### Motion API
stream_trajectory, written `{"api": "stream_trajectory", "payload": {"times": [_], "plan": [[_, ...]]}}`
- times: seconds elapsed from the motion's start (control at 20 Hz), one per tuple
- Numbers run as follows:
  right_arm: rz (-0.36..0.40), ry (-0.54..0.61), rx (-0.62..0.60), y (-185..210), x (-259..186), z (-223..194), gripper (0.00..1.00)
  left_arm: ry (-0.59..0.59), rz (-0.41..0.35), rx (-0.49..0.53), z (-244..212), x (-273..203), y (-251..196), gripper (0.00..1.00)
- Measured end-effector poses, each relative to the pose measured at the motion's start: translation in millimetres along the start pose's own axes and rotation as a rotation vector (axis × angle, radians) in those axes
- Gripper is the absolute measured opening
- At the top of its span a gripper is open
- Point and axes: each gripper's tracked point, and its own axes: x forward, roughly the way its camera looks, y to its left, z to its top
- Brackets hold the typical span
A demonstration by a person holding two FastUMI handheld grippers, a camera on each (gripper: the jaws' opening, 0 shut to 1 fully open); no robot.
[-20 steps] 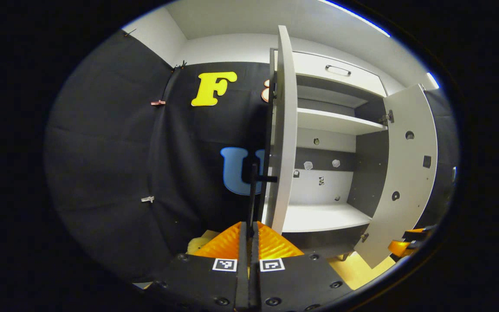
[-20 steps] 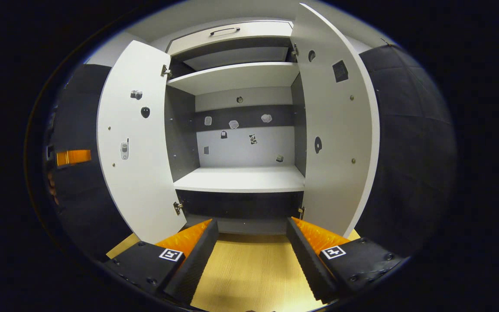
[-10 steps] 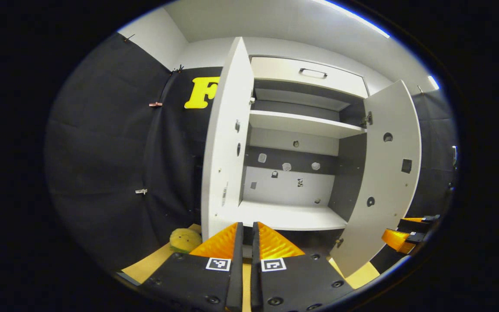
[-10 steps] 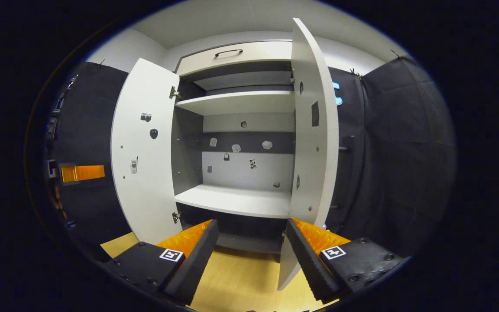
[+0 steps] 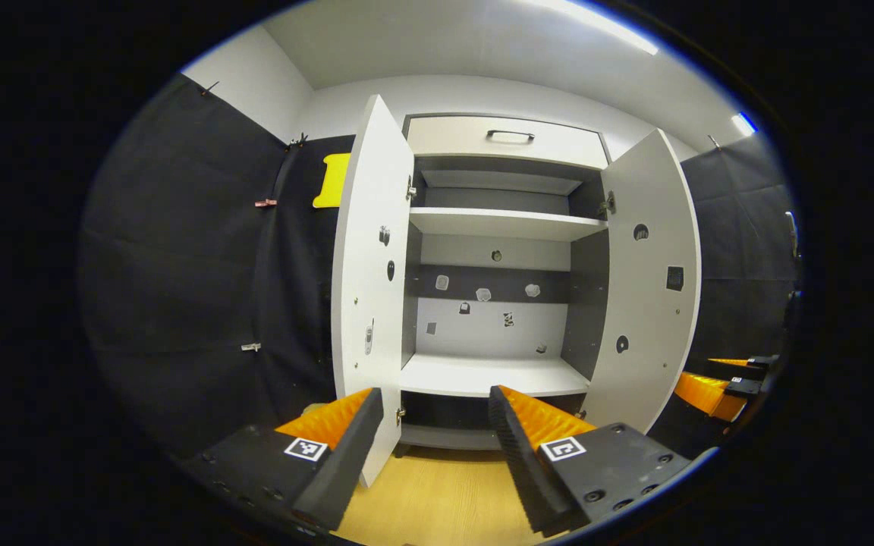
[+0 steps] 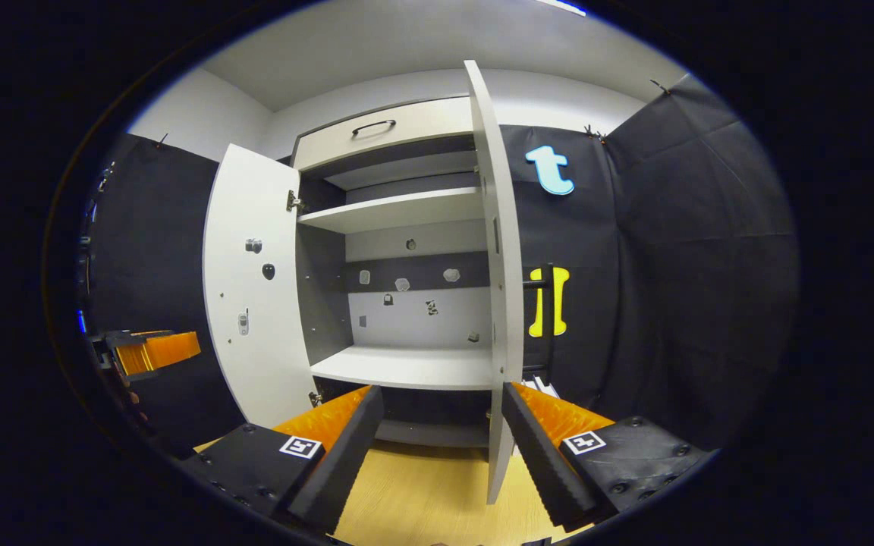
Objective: Open the right door of the double-door shoe cabinet with the right hand, and open the left door with the left hand.
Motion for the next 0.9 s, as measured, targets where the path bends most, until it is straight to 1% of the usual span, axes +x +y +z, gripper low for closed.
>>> {"api": "stream_trajectory", "payload": {"times": [0.05,0.1,0.3,0.45,0.6,0.75,0.9], "plan": [[-0.011,0.000,-0.003,0,-1,-2,0.99,-0.004,0.000,-0.008,-1,-1,3,0.94],[-0.017,0.011,-0.007,1,-2,-5,0.99,-0.001,0.008,-0.020,-2,-2,8,0.95],[-0.067,0.024,-0.045,-6,-12,-19,0.99,-0.006,0.012,-0.033,-7,-5,23,0.95],[-0.097,0.056,-0.059,-6,-22,-39,0.99,-0.014,-0.015,-0.028,-9,-9,29,0.95],[-0.089,0.076,-0.090,4,-25,-48,0.99,-0.006,-0.045,-0.049,-13,-8,33,0.95],[-0.086,0.061,-0.100,15,-24,-41,1.00,-0.014,-0.047,-0.052,-10,-3,38,0.95],[-0.085,0.044,-0.088,27,-24,-36,0.99,-0.029,-0.064,-0.063,-7,1,34,0.95]]}}
